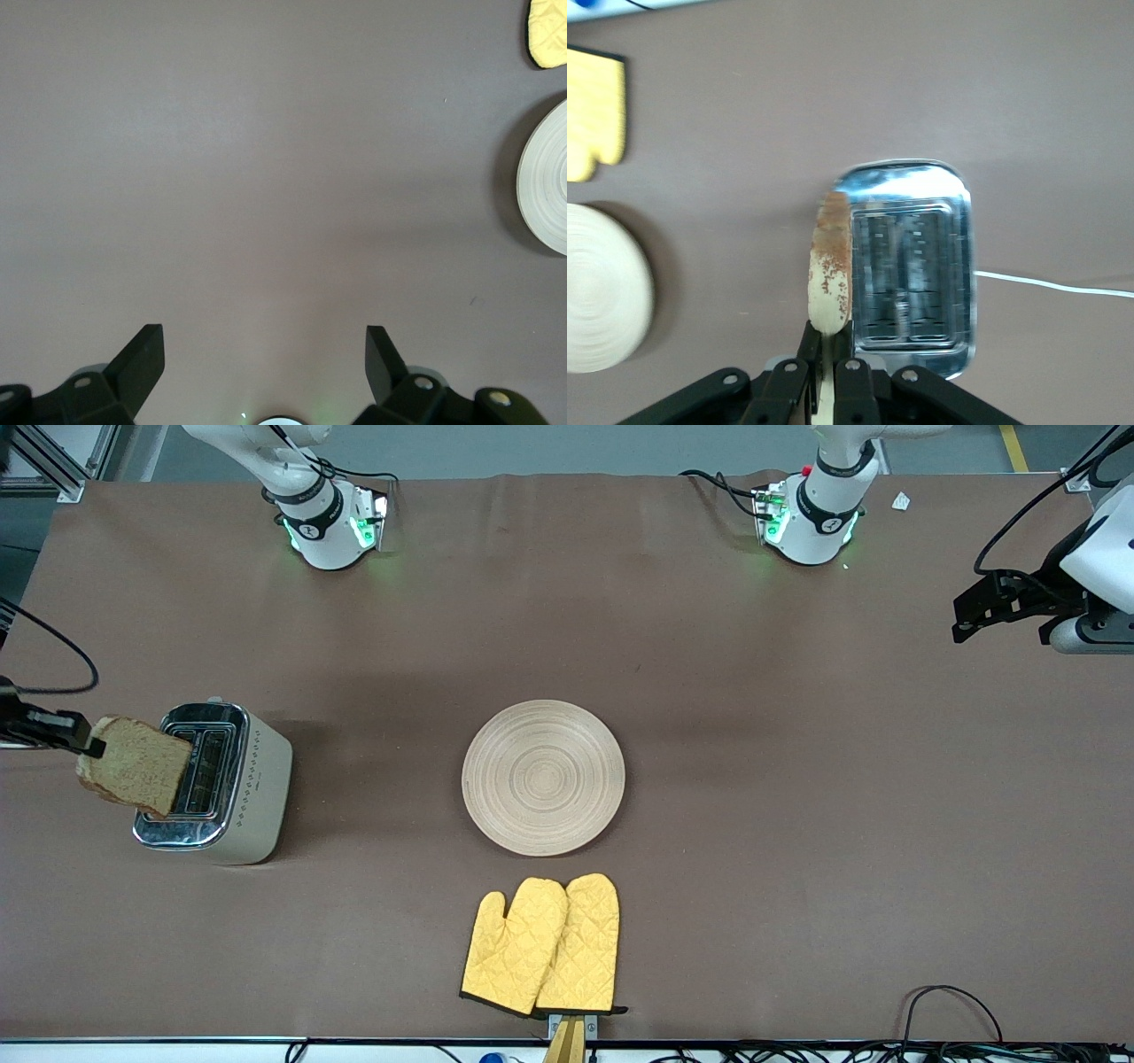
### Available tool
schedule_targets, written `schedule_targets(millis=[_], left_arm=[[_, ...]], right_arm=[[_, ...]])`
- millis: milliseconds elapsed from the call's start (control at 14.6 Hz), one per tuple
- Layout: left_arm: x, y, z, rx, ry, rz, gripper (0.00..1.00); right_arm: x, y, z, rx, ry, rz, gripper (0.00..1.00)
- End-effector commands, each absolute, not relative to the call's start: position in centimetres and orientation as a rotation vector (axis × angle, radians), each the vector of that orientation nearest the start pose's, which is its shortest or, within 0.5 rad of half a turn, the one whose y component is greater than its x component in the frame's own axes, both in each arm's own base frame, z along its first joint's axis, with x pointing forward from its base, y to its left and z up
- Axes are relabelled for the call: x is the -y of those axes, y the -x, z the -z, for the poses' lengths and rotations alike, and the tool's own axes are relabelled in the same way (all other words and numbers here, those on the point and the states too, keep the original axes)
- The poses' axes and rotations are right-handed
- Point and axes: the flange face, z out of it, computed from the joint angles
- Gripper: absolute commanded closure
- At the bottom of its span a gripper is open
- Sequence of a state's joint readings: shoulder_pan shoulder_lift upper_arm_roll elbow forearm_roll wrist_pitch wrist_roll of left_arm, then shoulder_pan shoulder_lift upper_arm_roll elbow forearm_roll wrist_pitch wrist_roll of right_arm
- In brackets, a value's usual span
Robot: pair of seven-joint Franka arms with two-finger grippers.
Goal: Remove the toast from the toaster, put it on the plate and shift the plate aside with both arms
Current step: 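Grasp the toast with the right gripper and lift it out, then carry the toast with the right gripper over the wooden plate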
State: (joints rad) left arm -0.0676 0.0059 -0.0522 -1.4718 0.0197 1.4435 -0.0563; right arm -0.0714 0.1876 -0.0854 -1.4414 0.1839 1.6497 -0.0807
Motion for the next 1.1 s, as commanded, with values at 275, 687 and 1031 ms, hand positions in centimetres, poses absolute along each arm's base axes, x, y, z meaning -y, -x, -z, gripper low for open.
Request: schedule_targets(millis=[275,687,1031], left_arm=[[6.1,-53.9,-65.9,-0.111,3.117,-0.084,0.00],[5.8,-54.0,-65.8,-0.104,3.117,-0.088,0.00],[6.3,-53.9,-65.7,-0.114,3.119,-0.094,0.00]], right_arm=[[2.6,-61.5,-53.9,-0.302,2.598,-0.030,1.00],[-9.3,-61.8,-48.7,-0.413,2.573,-0.040,1.00],[-24.1,-60.9,-43.1,-0.450,2.542,-0.054,1.00]])
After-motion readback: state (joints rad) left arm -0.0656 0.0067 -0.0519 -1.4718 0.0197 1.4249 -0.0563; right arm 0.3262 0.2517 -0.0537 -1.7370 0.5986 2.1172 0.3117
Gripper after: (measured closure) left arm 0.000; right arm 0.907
